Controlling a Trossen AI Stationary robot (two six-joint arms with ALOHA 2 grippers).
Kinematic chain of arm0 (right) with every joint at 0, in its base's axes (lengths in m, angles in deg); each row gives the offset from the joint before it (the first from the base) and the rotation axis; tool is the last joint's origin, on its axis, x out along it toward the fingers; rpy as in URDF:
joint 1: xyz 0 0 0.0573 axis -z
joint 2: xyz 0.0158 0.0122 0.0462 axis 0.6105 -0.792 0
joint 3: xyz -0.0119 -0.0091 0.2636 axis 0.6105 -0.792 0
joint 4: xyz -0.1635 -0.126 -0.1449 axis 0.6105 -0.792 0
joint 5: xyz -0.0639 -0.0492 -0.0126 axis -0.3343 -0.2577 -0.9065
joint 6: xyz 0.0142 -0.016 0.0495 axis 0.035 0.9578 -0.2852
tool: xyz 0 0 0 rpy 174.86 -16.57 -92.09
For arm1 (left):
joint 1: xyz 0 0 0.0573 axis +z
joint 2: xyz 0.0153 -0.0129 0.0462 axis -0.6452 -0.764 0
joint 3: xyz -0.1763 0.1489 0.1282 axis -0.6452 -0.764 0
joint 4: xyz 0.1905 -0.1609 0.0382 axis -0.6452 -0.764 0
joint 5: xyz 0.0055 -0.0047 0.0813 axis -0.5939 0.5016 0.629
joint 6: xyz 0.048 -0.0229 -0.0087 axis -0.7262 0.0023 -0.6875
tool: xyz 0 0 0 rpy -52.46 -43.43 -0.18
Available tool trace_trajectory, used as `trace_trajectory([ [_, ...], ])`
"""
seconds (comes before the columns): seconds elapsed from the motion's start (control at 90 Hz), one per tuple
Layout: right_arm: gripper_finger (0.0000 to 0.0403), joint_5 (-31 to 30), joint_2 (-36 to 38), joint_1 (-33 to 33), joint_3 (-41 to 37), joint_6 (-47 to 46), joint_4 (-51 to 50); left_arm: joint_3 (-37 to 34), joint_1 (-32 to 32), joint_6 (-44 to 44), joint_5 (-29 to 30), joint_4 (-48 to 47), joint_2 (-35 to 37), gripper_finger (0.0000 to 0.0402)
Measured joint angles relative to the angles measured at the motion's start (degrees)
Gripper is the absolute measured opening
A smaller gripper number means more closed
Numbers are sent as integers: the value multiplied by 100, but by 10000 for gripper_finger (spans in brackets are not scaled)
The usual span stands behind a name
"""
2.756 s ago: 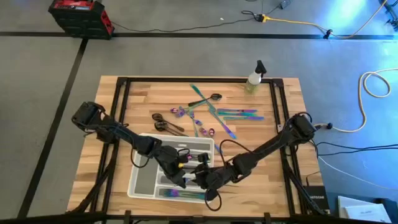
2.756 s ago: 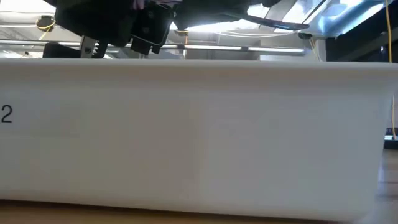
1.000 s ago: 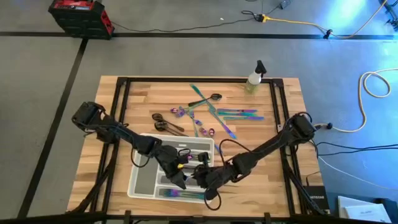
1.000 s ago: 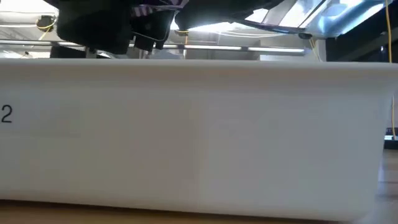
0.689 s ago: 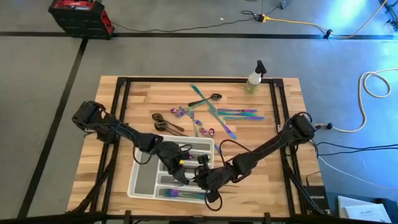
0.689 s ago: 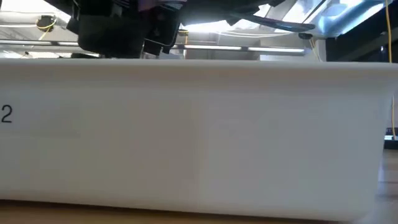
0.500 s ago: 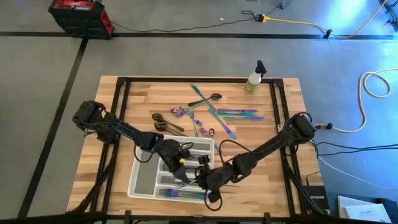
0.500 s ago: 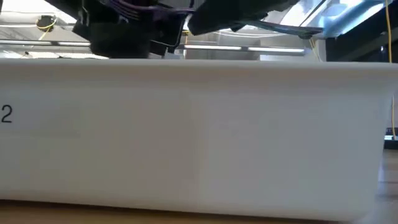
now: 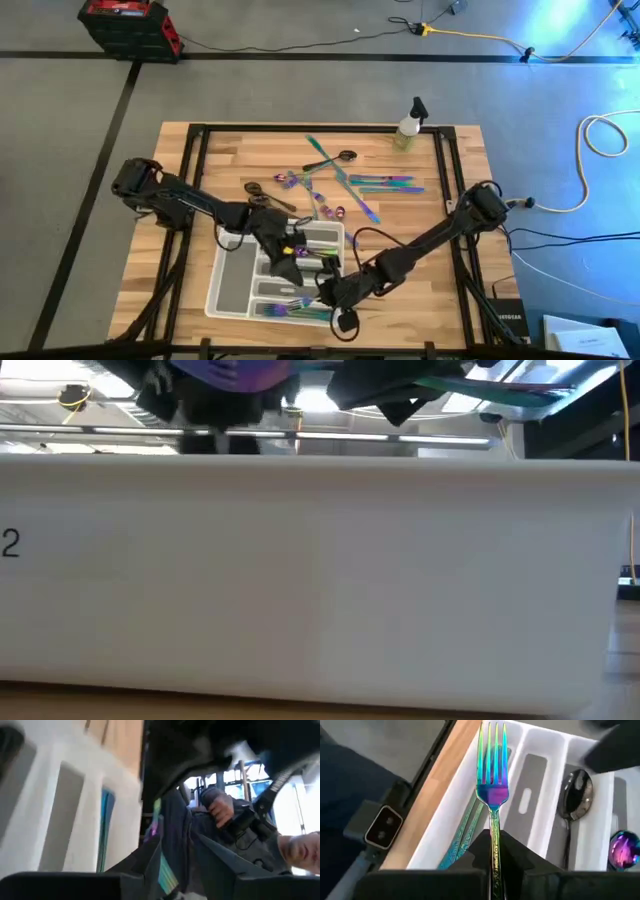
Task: Sort silverware
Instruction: Put the blue fork into the white silverware tray
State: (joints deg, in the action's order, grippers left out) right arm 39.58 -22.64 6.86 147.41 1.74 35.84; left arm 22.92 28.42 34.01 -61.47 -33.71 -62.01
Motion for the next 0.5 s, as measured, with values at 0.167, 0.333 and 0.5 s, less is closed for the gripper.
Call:
trace_trajectory([
  [0.167, 5, -28, -36, 3, 0, -667, 186, 0, -19, -1085, 964, -842, 794, 105],
  [0.333, 5, -162, -367, -95, 0, -1168, 1194, 0, -622, -2179, 3048, -2134, 1801, 105],
  [0.5, 5, -642, -766, -238, 225, -1656, 1677, -23, -1763, -2542, 5014, -2966, 2448, 105],
])
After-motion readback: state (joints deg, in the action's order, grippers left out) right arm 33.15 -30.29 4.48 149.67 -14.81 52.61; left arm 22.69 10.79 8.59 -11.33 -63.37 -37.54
